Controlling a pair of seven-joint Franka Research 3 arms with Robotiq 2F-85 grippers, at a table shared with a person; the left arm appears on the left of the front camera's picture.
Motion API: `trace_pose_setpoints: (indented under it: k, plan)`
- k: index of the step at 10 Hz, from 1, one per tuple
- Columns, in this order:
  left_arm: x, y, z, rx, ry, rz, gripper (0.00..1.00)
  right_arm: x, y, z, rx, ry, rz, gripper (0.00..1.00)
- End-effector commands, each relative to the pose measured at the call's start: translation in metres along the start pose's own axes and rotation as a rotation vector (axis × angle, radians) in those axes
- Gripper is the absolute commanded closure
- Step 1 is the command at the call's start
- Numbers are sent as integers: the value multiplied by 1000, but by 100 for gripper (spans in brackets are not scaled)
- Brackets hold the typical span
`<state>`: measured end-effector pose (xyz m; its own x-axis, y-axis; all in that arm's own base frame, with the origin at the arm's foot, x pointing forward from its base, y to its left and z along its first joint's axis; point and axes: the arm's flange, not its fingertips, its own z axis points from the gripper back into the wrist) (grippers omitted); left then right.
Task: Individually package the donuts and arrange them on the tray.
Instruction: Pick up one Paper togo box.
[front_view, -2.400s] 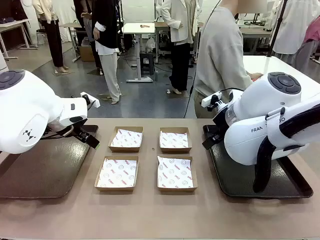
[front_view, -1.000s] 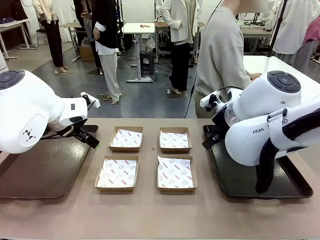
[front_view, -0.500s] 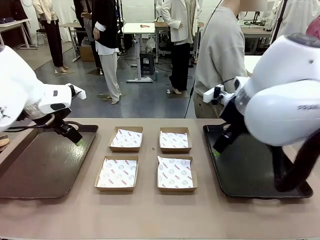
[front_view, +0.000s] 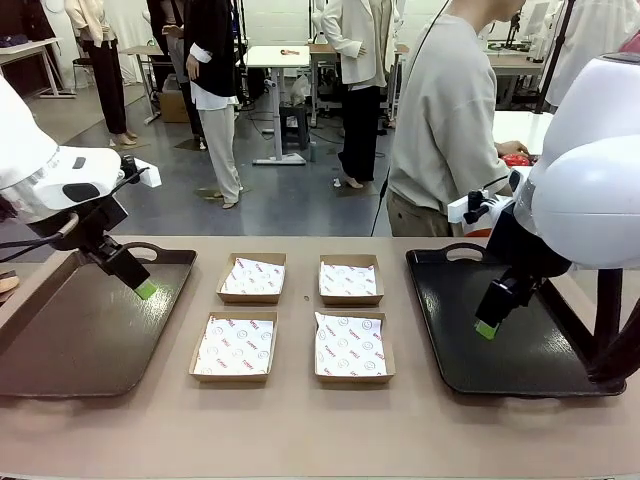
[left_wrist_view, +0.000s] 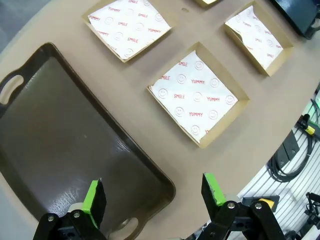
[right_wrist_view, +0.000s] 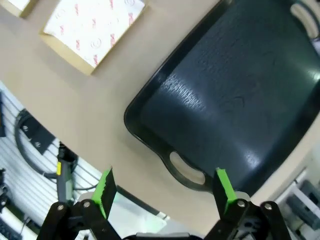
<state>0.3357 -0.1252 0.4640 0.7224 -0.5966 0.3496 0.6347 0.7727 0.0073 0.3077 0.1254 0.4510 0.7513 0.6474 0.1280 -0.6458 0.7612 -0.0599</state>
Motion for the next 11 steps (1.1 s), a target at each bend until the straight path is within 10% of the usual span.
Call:
trace_pose_setpoints:
  k: [1, 3, 6, 11]
  plan:
    - [6, 8, -13, 41, -9, 3, 0, 7, 5, 1, 5, -40, 13, 0]
    - [2, 3, -5, 9, -3, 5, 0, 2, 1, 1, -6, -12, 4, 0]
    - [-38, 45, 33, -581, -192, 265, 0, -75, -71, 29, 653, -324, -298, 0]
    - [-79, 109, 33, -1030, -303, 604, 0, -134, -115, 20, 990, -552, -456, 0]
